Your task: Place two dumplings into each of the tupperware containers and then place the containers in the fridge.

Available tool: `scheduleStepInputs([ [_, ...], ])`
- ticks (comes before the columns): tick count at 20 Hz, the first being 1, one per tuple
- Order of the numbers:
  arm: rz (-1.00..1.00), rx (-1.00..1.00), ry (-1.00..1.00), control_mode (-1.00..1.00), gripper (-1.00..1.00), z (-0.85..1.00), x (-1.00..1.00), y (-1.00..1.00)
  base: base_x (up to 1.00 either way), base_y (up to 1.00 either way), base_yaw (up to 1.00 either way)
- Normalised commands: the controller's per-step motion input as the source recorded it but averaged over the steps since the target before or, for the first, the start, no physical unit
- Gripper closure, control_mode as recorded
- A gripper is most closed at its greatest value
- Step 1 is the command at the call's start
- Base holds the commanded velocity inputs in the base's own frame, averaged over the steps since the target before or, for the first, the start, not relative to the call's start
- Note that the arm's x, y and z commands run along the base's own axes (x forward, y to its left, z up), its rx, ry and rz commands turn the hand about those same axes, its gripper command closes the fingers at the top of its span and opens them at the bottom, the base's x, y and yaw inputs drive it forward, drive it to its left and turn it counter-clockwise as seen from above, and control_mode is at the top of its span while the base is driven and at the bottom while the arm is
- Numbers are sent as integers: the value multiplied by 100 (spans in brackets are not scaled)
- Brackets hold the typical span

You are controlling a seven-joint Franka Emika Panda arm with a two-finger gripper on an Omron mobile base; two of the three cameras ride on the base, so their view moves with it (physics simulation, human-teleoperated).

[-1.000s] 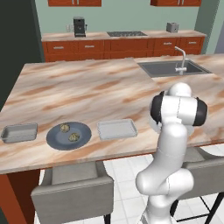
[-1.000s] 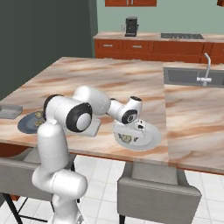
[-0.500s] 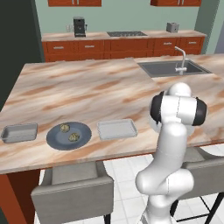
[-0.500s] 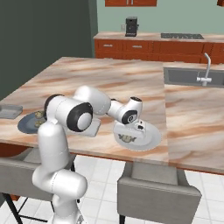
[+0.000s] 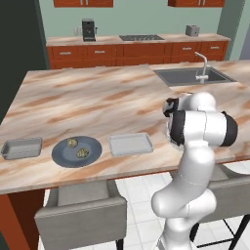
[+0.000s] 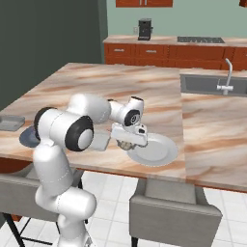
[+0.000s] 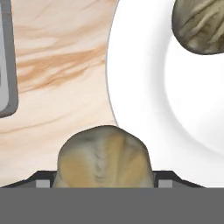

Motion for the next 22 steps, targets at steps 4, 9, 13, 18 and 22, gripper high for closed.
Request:
scheduleStepInputs([
  [4,5,-3,4,-100,100,22,6,100,0,0,0],
  [9,0,-1,6,-100,100,3,57,100,0,0,0],
  [13,0,-1,6,-100,100,0,75,94,0,0,0],
  [18,0,-4,0,-100,100,-9,44,65,0,0,0],
  [22,0,-1,0,-100,100,-36,29,15,0,0,0],
])
